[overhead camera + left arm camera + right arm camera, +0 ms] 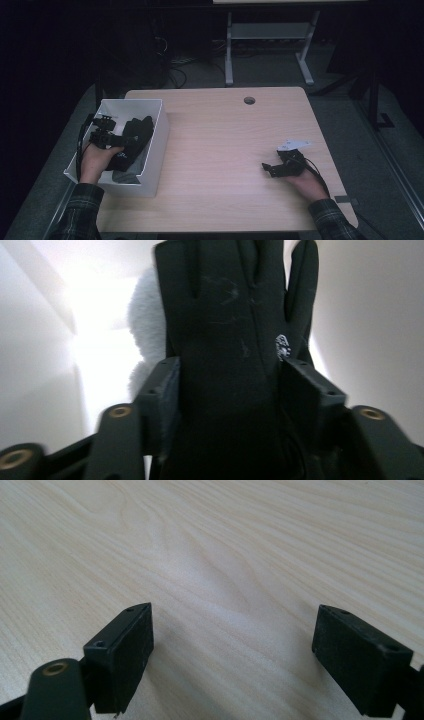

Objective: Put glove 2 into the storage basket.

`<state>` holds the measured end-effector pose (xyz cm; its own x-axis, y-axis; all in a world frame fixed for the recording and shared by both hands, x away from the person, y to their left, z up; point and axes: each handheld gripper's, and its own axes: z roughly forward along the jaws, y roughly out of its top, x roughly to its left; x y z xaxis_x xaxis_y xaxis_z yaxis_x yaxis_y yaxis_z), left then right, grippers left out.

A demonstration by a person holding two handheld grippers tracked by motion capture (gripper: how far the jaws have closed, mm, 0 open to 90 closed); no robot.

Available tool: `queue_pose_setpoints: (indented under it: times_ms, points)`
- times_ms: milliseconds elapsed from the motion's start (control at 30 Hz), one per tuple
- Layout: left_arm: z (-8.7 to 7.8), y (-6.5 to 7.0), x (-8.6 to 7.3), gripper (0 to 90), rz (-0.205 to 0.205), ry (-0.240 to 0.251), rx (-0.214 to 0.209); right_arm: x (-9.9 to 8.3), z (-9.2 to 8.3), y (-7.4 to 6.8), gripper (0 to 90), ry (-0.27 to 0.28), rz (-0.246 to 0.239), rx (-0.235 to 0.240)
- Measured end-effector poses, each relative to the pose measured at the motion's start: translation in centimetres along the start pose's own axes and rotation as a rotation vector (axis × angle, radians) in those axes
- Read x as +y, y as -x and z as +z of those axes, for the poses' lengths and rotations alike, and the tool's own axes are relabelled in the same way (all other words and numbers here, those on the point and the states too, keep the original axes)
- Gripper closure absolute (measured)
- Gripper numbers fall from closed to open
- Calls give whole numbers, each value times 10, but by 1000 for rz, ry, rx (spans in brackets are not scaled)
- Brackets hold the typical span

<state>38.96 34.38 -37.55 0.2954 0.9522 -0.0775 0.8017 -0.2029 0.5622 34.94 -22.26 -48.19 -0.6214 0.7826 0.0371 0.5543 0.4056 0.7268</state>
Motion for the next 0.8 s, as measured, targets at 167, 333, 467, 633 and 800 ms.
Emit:
queue_pose_setpoints:
  times_ms: [167, 333, 467, 633, 800]
  points:
    - [-14, -3, 6, 285, 2, 45, 19, 0, 0, 0, 168, 0, 0, 0]
    - [-23, -2, 11, 262, 9, 75, 16, 0, 0, 0, 168, 0, 1, 0]
    - [-31, 3, 16, 260, 31, 98, 0, 0, 0, 0, 168, 1, 1, 0]
    - [-38, 20, 25, 247, 62, 132, -57, 0, 0, 0, 168, 1, 2, 0]
    - [-38, 36, 34, 243, 89, 158, -97, 0, 0, 0, 168, 1, 3, 1]
